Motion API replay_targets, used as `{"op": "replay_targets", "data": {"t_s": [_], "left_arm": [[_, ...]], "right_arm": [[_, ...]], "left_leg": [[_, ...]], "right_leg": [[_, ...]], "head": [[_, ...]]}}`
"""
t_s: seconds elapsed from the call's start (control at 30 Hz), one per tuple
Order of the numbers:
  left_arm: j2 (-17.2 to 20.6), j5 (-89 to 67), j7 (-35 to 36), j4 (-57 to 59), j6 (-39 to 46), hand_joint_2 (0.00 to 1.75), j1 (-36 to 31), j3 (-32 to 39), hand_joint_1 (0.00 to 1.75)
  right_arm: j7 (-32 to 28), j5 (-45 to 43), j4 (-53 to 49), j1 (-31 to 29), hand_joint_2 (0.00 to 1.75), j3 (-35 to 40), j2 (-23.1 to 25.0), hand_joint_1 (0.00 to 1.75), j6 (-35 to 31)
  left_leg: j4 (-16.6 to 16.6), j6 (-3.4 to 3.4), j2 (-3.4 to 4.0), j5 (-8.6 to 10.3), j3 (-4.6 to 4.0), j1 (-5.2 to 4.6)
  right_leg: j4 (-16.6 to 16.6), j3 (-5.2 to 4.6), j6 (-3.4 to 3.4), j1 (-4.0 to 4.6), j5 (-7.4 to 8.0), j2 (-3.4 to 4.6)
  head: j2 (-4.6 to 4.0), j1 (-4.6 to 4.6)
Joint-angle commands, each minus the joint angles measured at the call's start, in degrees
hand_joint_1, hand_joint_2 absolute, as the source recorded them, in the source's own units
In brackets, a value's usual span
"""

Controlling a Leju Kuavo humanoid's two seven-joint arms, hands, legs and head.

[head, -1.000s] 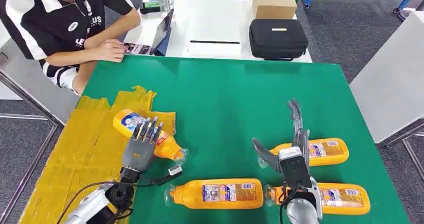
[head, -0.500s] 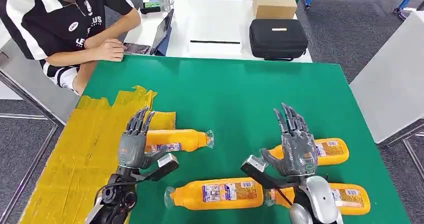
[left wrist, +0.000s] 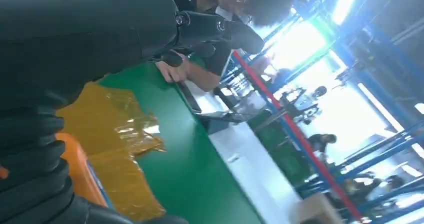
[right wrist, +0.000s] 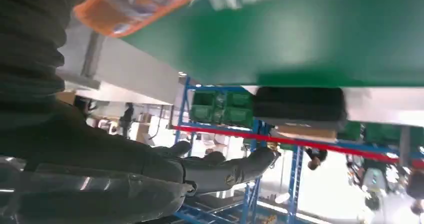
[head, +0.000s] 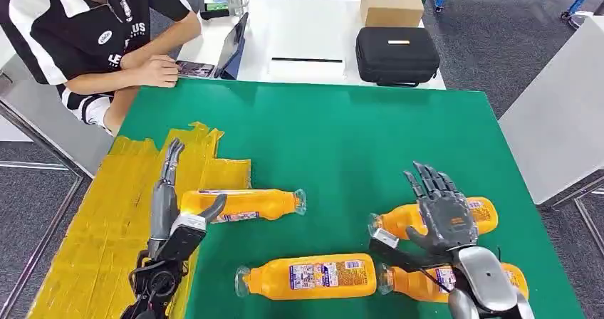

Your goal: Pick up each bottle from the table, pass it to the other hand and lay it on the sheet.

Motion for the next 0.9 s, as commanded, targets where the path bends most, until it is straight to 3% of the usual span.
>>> {"op": "replay_targets", "data": {"t_s": [0.03,0.43,0.9], "left_arm": [[-1.04,2.68,-1.2,-2.42,-2.47,1.75,0.04,1.42,0.0],[-0.86,5.97,-2.92,6.73,-3.88,1.75,-4.31,-0.65,0.0],[-0.69,7.35,-2.92,10.14,-4.47,1.75,-6.2,-2.2,0.0]], "right_arm": [[-0.13,-0.14,2.36,-0.85,1.75,-3.58,-4.24,0.0,2.69],[-5.96,-8.33,9.84,-1.69,1.75,-15.29,-6.16,0.0,8.13],[-6.89,-10.09,17.35,-2.64,1.75,-17.73,-6.71,0.0,10.3]], "left_leg": [[0.0,-0.21,0.05,-0.15,0.31,0.08],[-0.05,-0.26,-0.09,-0.2,0.55,0.14],[-0.08,-0.19,-0.03,-0.12,0.4,0.1]], "right_leg": [[-0.02,0.31,-0.08,0.09,-0.13,-0.04],[-0.12,0.61,-0.06,0.17,-0.21,-0.25],[-0.13,0.41,-0.06,0.12,-0.1,-0.13]], "head": [[0.0,-0.02],[0.0,-0.02],[0.0,-0.02]]}}
